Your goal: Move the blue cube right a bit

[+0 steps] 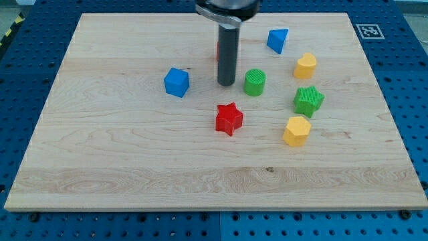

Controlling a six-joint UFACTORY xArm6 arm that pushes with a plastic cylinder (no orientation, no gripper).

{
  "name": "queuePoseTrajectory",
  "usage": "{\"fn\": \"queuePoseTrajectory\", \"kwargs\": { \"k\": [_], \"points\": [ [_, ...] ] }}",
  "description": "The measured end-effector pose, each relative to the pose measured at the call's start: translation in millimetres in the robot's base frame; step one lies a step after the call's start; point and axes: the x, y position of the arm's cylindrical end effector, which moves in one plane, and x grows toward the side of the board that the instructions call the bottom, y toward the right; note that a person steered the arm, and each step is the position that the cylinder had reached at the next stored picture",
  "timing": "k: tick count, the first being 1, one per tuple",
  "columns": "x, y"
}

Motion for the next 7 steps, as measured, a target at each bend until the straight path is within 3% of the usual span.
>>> {"fn": "queuePoseTrajectory", "kwargs": {
  "k": [2, 3, 7],
  "points": [
    [-51.8, -75.0],
    [-40.3, -107.6],
    [-14.7, -115.2]
  ]
}}
